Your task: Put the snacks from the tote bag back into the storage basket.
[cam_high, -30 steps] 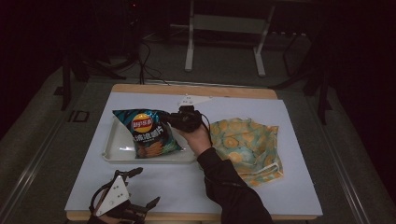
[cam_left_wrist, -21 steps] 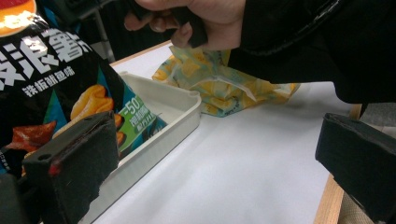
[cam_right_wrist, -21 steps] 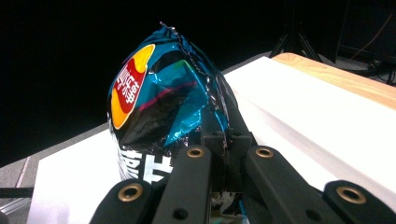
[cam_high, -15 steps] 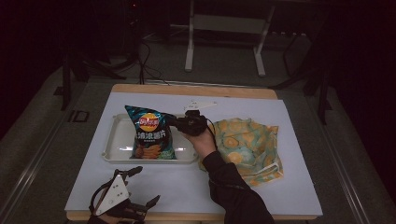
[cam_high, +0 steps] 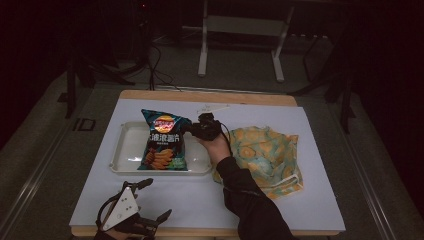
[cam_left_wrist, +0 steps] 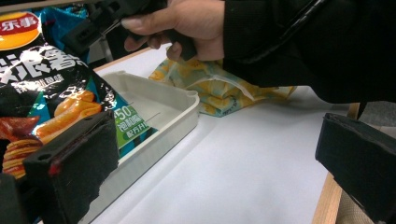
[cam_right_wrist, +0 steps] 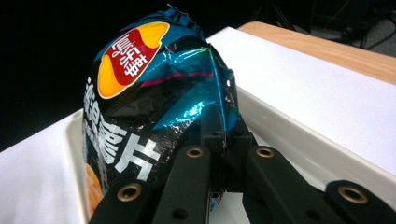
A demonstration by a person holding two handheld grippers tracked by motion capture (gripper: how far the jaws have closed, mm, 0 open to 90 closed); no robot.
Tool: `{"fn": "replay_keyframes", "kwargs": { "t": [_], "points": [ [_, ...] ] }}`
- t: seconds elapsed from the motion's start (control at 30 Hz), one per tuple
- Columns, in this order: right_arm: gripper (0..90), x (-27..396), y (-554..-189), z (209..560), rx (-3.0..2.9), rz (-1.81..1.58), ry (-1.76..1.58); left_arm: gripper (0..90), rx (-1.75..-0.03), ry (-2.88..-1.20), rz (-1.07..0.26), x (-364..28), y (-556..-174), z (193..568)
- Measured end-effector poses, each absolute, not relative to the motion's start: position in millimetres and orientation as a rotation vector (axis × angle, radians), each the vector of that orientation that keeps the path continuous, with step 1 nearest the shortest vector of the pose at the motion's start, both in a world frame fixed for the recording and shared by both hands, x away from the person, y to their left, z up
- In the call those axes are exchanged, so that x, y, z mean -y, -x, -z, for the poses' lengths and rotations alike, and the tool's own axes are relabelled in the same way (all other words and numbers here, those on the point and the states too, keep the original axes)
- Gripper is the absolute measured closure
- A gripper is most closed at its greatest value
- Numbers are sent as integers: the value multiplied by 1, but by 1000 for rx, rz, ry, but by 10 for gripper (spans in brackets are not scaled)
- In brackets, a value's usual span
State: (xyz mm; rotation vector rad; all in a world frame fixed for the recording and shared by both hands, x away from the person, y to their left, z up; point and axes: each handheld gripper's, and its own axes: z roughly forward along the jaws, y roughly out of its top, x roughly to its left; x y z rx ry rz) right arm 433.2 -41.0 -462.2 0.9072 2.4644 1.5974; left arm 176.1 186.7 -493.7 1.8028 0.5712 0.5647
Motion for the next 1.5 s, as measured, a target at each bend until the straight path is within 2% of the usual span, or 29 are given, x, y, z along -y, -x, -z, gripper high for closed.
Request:
{"fn": "replay_keyframes", "kwargs": {
  "t": [0.27,0.77,1.03,1.37,1.5],
  "points": [
    [754,43,-439,459,-2445,-1516,-941,1,-572,-1802,-561,-187,-176,494],
    [630,65,-433,442,-2442,-1398,-923,1,-577,-1805,-560,-186,-177,494],
    [474,90,-427,426,-2439,-1392,-891,1,-580,-1804,-558,-186,-177,494],
    [172,124,-422,409,-2431,-1414,-893,1,-585,-1808,-559,-186,-178,495],
    [133,137,-418,403,-2418,-1442,-875,1,-584,-1814,-559,-185,-178,494]
  ]
}}
